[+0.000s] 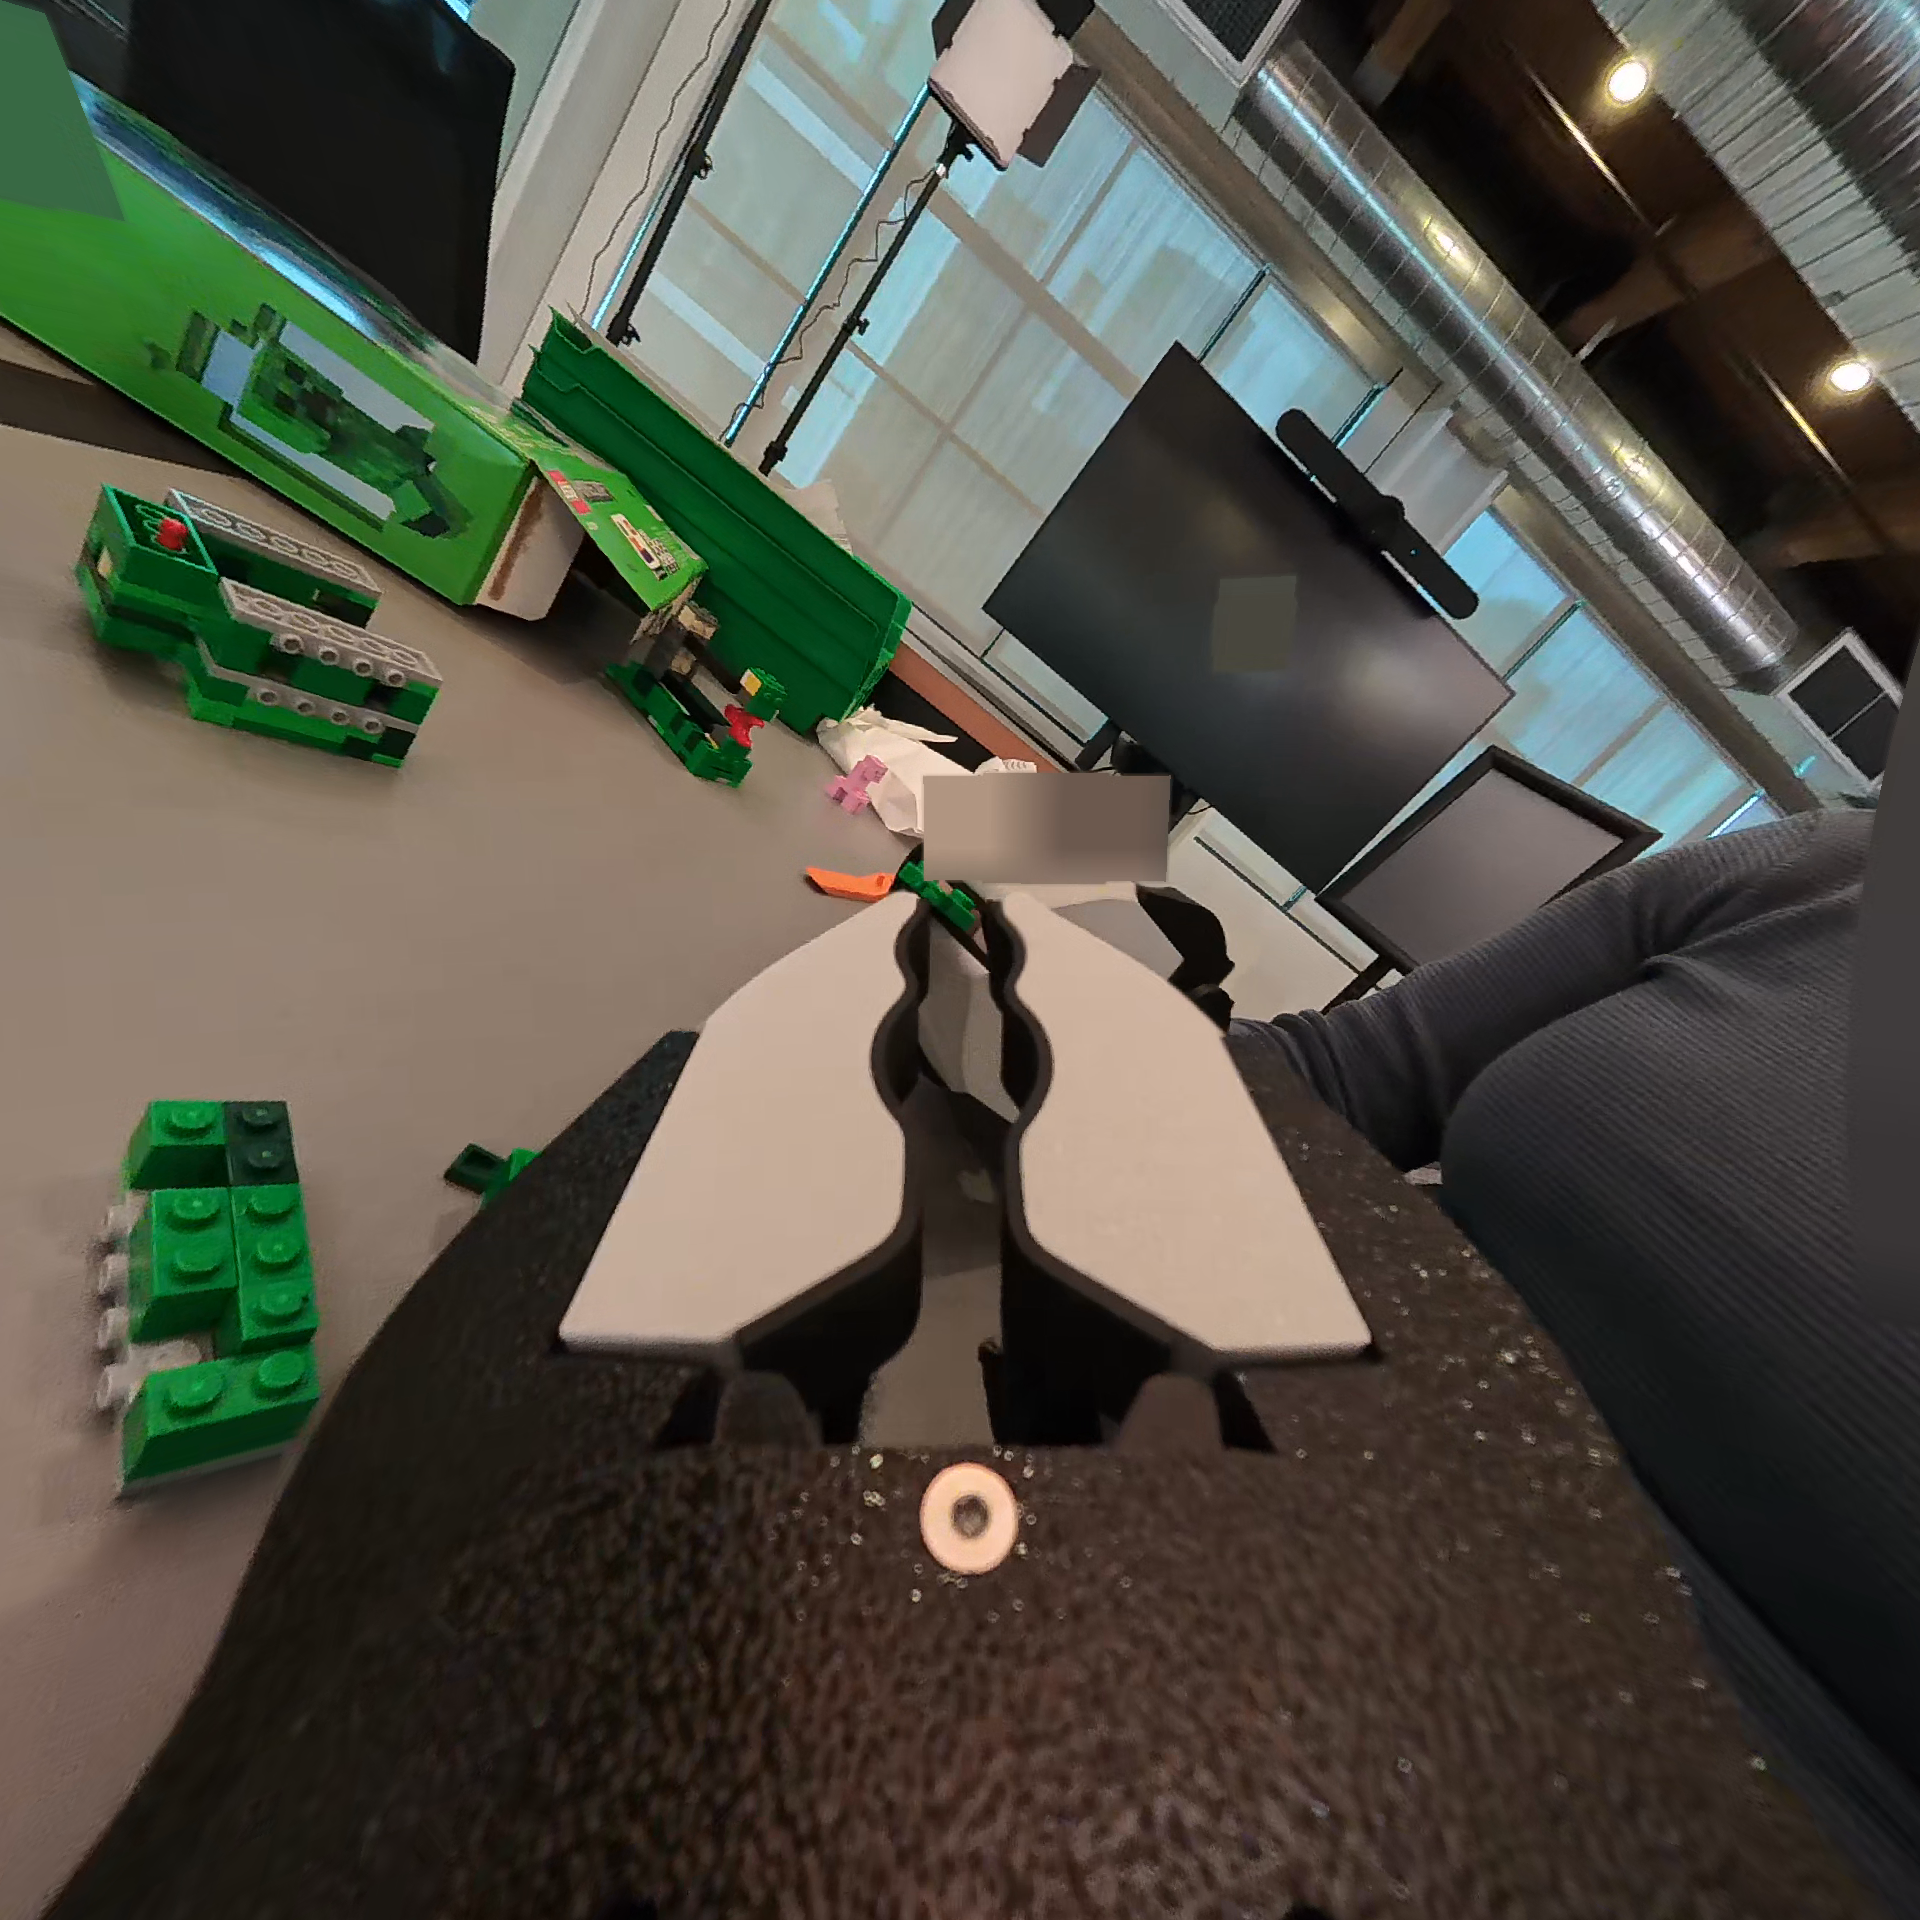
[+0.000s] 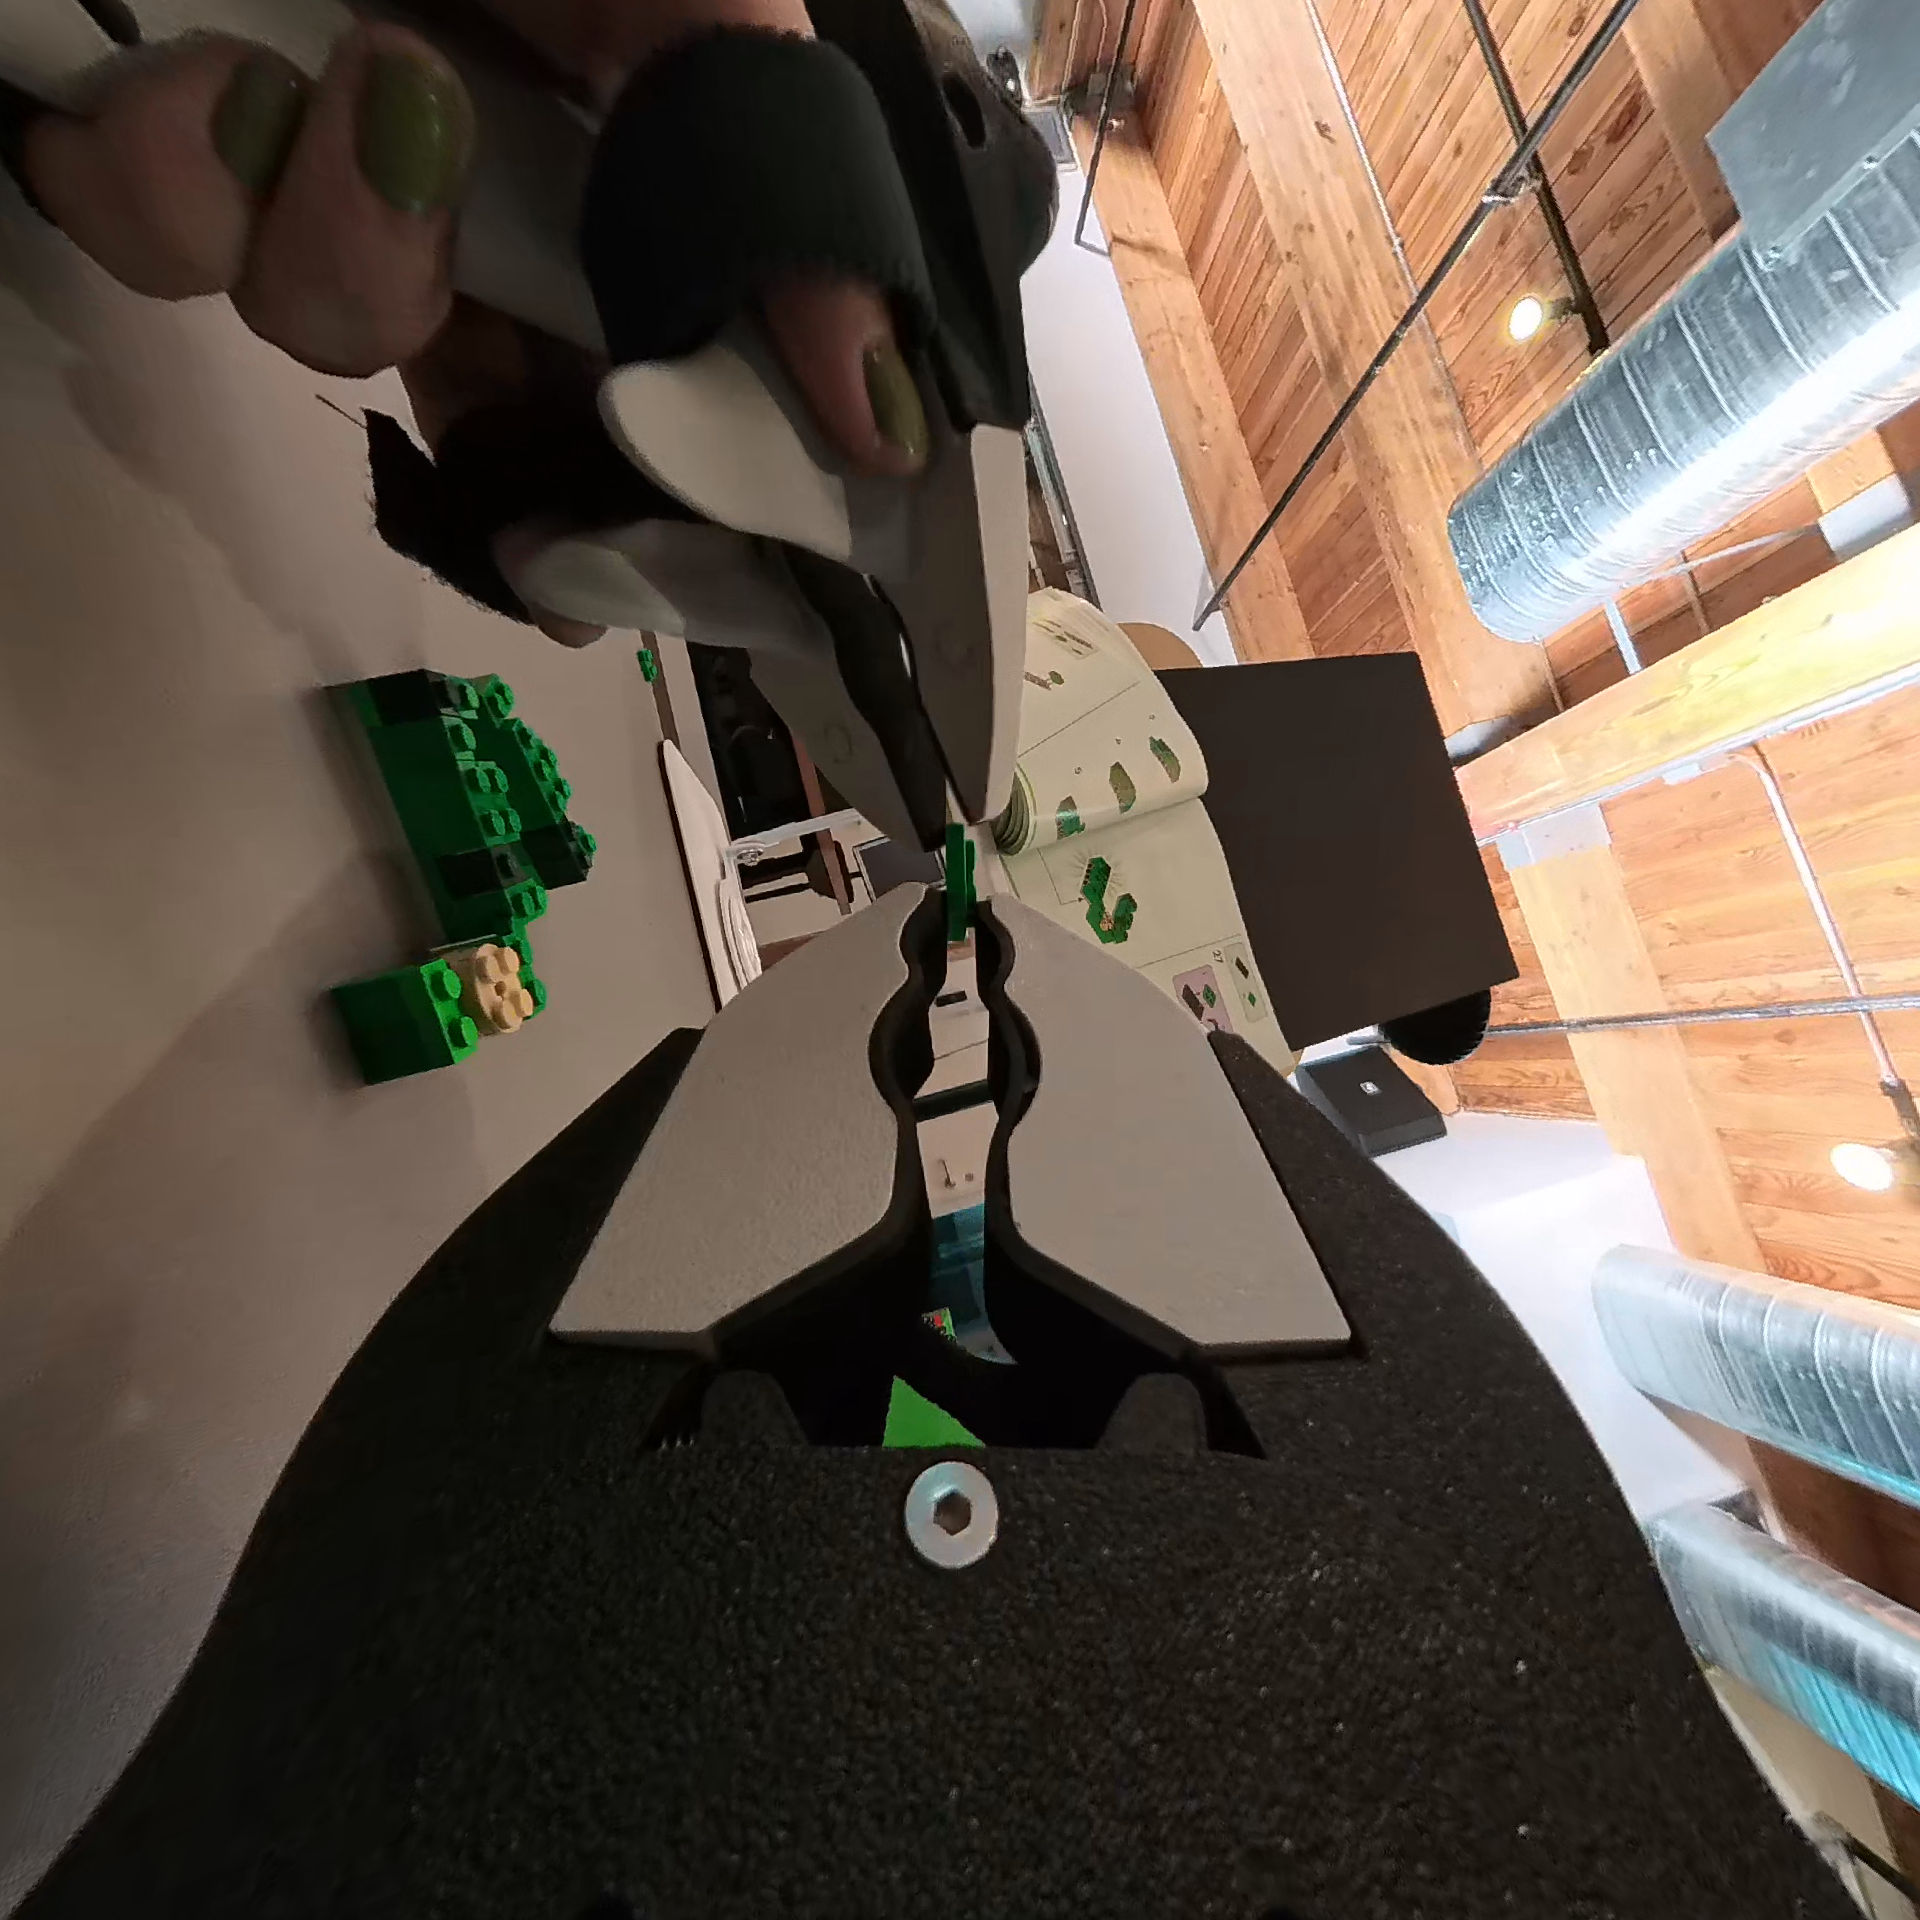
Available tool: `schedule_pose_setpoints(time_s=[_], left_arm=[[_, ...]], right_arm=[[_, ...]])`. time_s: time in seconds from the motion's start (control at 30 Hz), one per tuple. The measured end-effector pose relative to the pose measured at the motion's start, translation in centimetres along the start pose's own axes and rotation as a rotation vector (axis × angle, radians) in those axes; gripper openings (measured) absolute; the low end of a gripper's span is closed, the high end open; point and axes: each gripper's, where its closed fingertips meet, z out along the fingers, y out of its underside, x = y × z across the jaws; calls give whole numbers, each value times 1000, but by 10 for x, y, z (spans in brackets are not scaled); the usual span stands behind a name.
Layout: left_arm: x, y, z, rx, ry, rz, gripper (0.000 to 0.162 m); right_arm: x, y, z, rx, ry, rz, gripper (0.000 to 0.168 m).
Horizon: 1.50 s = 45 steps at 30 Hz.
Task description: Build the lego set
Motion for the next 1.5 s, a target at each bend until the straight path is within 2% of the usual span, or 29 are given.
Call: schedule_pose_setpoints(time_s=[0.27, 0.5, 0.73, 0.83, 1.3, 1.5], left_arm=[[-1, 1, 0, -5, 4, -19, 8], [-3, 5, 4, -32, 6, -74, 20], [-3, 4, 3, -26, 10, -92, 22], [-3, 5, 3, -33, 8, -94, 15], [-4, 6, 4, -40, 4, -144, 13], [-5, 1, 0, -35, -56, 7, 5]], right_arm=[[0, -1, 0, 5, -1, -15, 5], [-6, -9, 1, 15, 4, -140, 4], [-2, -5, 1, -2, 18, -116, 5], [-2, -7, 1, 4, 19, -121, 5], [-2, -4, 1, -2, 10, -77, 5], [0, 5, 3, -38, 2, 17, 11]])
